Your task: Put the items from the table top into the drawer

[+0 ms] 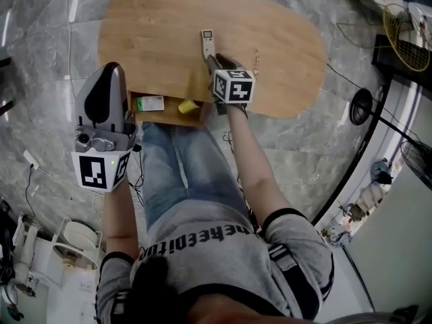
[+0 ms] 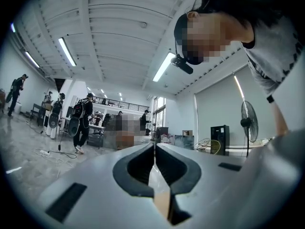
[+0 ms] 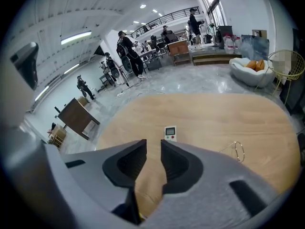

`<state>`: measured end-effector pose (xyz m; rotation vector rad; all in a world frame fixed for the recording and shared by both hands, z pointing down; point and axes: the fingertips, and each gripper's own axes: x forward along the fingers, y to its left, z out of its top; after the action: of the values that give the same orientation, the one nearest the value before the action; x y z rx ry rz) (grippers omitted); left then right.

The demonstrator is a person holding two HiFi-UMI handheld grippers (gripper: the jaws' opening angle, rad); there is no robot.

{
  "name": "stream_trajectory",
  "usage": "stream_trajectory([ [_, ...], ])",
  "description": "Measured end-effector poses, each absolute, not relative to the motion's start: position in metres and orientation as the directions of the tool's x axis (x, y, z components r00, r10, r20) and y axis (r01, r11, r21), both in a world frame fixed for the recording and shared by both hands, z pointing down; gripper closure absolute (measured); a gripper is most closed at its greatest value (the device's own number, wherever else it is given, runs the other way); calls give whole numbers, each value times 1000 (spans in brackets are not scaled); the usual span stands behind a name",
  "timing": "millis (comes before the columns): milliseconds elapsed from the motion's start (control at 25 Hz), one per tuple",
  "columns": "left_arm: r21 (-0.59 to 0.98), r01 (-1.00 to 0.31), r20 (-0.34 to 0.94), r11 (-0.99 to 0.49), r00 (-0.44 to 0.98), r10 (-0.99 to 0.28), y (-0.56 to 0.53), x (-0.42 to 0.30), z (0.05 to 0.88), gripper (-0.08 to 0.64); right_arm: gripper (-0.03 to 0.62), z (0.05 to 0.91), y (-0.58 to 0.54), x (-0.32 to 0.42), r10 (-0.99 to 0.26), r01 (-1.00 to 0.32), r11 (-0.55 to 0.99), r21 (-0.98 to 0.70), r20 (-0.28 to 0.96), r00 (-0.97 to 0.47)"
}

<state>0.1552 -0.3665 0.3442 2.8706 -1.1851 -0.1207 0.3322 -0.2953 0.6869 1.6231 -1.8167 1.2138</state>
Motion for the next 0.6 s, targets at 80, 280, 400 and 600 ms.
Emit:
stream_trajectory([
  [80, 69, -707, -53, -703, 702, -711, -369, 154, 354, 548, 485, 701, -301, 333, -565, -946, -66, -318, 793, -227],
  [280, 83, -711, -30, -698, 699, -715, -377, 154, 380, 548, 458, 737, -315, 339, -523, -954, -88, -286, 829, -200],
  [400, 91, -710, -22, -698, 699, -714, -382, 155, 392, 548, 435, 756, -319, 343, -490, -960, -95, -263, 852, -185],
  [600, 100, -716, -10, -691, 693, -720, -387, 153, 408, 548, 413, 782, -332, 343, -450, -964, -101, -247, 875, -178],
])
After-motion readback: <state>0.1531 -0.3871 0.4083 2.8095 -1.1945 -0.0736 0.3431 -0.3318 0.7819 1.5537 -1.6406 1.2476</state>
